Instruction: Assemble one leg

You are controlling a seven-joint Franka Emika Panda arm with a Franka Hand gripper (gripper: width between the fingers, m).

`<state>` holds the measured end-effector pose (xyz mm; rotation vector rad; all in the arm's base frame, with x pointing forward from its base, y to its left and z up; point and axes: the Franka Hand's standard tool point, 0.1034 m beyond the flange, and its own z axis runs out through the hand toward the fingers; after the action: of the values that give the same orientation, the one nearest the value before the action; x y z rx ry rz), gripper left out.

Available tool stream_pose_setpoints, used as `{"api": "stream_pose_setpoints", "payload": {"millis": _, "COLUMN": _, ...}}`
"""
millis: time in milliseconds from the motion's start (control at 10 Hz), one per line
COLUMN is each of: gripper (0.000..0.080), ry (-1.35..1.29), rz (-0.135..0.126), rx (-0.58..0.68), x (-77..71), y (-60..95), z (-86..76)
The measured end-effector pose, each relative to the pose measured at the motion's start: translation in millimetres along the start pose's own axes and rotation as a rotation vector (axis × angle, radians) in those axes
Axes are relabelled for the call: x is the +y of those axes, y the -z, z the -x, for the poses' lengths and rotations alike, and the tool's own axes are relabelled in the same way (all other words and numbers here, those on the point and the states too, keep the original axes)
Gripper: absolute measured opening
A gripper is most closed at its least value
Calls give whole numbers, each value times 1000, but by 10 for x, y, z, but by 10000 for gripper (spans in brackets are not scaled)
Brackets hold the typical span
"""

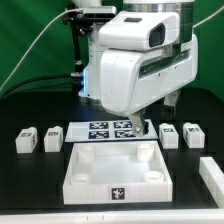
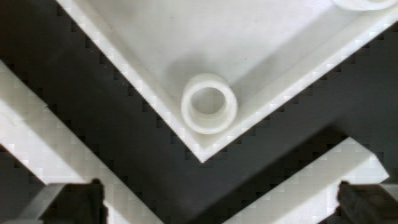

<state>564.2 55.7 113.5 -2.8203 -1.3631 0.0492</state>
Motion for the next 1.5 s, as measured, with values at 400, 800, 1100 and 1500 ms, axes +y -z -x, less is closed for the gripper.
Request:
{"api": "stream_pose_setpoints", "payload": {"millis": 400, "gripper": 650, "ry": 0, "rz": 0, "rx": 0, "x": 0, "y": -1, "z": 0}}
{"api": "stream_pose_setpoints", "payload": {"millis": 800, "gripper": 650, "ry": 191, "rz": 6, "rx": 5, "x": -209, "y": -155, "z": 323}}
{"api": "stream_pose_setpoints", "payload": {"millis": 1100, "gripper": 650, "ry": 609, "rz": 1, "rx": 7, "x": -560, "y": -458, "z": 979}}
{"api": "stream_pose_setpoints", "payload": {"millis": 1500, "gripper": 650, "ry": 673, "rz": -17, "rx": 26, "x": -665, "y": -929, "z": 1295}}
